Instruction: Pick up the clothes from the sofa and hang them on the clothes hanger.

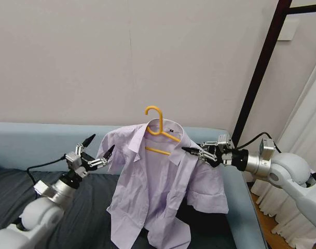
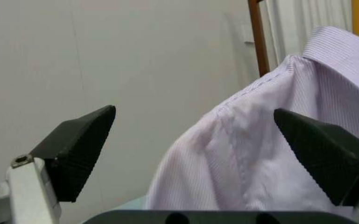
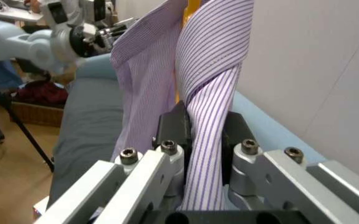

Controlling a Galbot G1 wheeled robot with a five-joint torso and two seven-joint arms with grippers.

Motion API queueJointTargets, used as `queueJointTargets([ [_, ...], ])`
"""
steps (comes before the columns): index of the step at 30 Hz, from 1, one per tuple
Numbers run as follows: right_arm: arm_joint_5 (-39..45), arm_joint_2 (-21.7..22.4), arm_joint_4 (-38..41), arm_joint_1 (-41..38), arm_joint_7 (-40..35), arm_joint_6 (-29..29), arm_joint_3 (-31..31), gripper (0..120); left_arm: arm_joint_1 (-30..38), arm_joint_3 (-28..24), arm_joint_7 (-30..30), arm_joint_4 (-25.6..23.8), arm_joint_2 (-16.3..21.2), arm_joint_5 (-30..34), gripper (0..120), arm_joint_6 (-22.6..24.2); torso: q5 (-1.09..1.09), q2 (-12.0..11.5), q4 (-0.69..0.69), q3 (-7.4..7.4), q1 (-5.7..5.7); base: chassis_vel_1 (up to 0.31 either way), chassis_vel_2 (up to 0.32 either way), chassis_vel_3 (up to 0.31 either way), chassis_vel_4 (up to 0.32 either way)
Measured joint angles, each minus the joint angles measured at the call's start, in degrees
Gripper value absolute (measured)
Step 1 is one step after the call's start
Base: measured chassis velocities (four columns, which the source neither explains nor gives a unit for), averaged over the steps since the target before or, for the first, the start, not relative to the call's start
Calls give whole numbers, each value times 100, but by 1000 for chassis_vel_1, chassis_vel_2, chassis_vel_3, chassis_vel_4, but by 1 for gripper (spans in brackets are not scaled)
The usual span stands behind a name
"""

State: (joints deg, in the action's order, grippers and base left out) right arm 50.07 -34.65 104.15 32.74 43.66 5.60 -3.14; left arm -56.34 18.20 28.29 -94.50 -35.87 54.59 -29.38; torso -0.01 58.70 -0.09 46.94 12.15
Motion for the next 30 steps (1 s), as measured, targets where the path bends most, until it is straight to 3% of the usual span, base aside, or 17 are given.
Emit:
queueJointTargets([
  [4,-4,-5,19,-14,89,-15,-1,8,506,-259,805,719,233,102,100,76,-1,0,2,0,0,0,0,0,0],
  [6,-3,-2,19,-24,115,-16,-3,8,575,-292,924,799,243,123,100,100,-1,0,1,0,0,0,0,0,0],
  [10,8,32,44,-38,214,-37,-32,8,1039,-419,1920,1349,253,318,98,384,0,0,0,0,0,0,0,0,0],
  [11,8,32,44,-38,214,-37,-32,8,1039,-419,1920,1349,253,318,98,384,0,0,0,0,0,0,0,0,0],
  [14,12,46,57,1,232,-54,-63,8,1257,-428,2670,1722,209,426,89,611,0,0,1,0,0,0,0,0,0],
  [16,13,49,59,6,236,-58,-67,8,1280,-428,2779,1780,199,431,85,635,0,0,0,0,0,0,0,0,0],
  [19,32,53,60,17,253,-66,-75,8,1333,-430,3161,2064,138,455,70,697,0,0,1,0,0,0,0,0,0],
  [20,45,52,60,17,254,-67,-77,8,1347,-431,3213,2146,117,453,65,697,0,0,1,0,0,0,0,0,0],
  [22,51,52,60,17,254,-67,-77,8,1352,-432,3233,2176,111,450,65,697,0,0,1,0,0,0,0,0,0],
  [26,196,52,80,15,257,-67,-78,8,1386,-447,3331,2415,32,387,43,697,0,0,1,0,0,0,0,0,0],
  [30,323,58,108,11,262,-68,-77,8,1372,-466,3330,2399,-29,360,30,695,1,0,1,0,0,0,0,0,0],
])
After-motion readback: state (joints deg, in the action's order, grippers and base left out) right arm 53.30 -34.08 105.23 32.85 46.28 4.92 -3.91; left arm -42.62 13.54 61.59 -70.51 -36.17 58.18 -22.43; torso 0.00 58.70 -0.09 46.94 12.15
